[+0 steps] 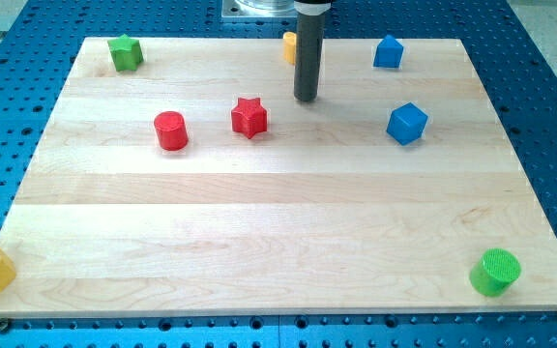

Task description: Move the arm above the blue cube

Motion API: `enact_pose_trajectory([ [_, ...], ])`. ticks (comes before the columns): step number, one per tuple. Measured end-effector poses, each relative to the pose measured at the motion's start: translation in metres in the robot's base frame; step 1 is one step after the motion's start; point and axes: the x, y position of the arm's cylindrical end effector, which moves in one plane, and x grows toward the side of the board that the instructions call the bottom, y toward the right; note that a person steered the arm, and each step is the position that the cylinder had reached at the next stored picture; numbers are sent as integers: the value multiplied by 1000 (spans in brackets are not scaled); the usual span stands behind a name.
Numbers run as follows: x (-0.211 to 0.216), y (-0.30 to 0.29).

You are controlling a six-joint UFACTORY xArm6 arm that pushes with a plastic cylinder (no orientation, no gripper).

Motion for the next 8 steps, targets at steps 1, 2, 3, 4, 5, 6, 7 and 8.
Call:
enact_pose_trajectory([
  [1,0,4],
  [2,0,6],
  [3,14,13],
  [4,36,13],
  [5,41,13],
  [6,41,13],
  [7,41,13],
  [8,41,13],
])
